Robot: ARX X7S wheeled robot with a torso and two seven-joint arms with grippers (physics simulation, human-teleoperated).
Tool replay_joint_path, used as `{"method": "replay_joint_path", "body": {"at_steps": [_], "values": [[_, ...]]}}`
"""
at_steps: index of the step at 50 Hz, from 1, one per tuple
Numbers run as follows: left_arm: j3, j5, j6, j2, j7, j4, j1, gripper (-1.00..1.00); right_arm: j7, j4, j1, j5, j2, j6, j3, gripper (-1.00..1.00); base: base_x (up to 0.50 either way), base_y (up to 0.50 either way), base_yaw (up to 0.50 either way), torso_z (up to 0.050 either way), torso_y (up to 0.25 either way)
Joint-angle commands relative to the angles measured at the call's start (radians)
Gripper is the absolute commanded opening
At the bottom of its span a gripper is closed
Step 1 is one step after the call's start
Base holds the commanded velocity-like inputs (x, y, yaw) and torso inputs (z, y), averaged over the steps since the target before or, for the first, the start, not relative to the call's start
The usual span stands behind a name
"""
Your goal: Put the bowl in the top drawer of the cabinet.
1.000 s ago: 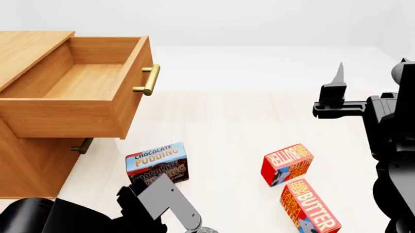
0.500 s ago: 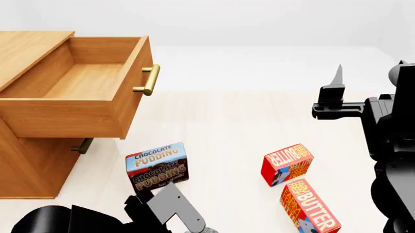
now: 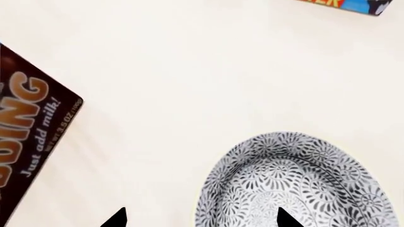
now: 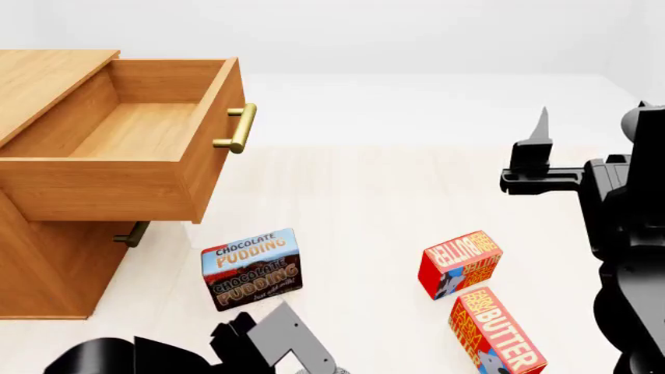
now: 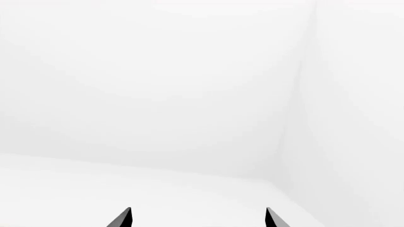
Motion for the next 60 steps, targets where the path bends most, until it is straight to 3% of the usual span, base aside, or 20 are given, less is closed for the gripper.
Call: {"method": "replay_joint_path", "body": {"at_steps": [1,60], "values": [[0.023,0.02,0.015,0.008,0.014,-0.015,0.003,1.0,0.001,-0.005,-0.005,0.006,0.001,0.002,0.004,1.0,0.0,0.0,0.0,0.0,0.0],[0.143,0.134,0.106,0.037,0.113,-0.177,0.022,1.0,0.015,0.005,-0.012,0.021,0.004,-0.015,-0.003,1.0,0.0,0.0,0.0,0.0,0.0]]}}
